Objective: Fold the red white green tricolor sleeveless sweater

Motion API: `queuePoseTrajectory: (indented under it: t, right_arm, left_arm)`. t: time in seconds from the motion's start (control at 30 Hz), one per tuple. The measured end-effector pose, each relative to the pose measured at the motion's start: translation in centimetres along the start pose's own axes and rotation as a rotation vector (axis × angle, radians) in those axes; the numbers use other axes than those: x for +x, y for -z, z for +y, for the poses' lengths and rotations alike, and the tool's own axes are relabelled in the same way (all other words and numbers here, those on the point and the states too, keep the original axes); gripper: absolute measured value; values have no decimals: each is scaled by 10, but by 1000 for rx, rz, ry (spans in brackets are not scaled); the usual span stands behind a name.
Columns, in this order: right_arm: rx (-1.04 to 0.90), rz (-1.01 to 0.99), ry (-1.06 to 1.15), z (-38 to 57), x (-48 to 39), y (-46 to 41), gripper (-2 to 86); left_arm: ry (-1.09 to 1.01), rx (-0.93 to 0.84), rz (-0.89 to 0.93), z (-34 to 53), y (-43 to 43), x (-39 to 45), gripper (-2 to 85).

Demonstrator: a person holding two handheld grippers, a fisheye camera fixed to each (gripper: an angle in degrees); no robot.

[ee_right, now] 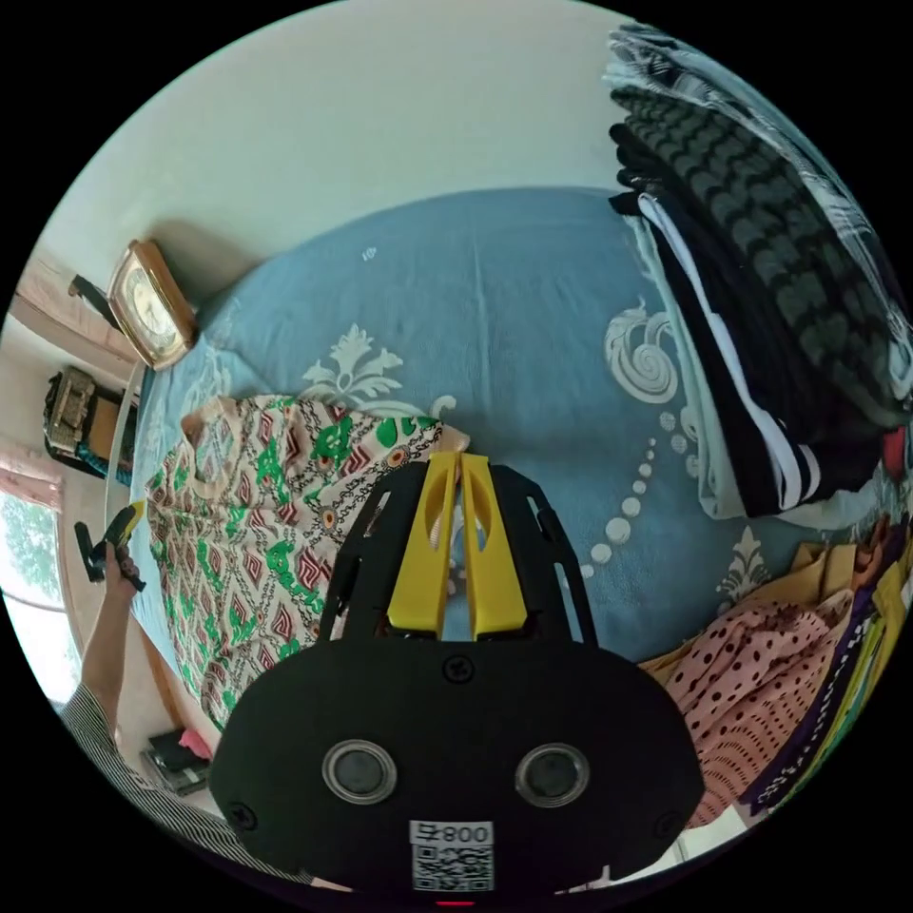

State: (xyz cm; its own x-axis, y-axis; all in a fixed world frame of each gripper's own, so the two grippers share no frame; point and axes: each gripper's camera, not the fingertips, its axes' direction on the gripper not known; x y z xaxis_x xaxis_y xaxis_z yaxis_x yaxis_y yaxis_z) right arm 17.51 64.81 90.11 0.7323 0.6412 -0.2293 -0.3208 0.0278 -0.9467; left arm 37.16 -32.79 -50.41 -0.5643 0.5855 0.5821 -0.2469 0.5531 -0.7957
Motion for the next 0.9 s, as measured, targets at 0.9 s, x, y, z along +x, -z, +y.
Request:
queuePoseTrajectory:
  t: [0.9]
  right_arm:
    - [-18, -81, 16, 105, 86, -91, -4]
  left_arm:
    - [6, 23, -8, 14, -1, 0, 28]
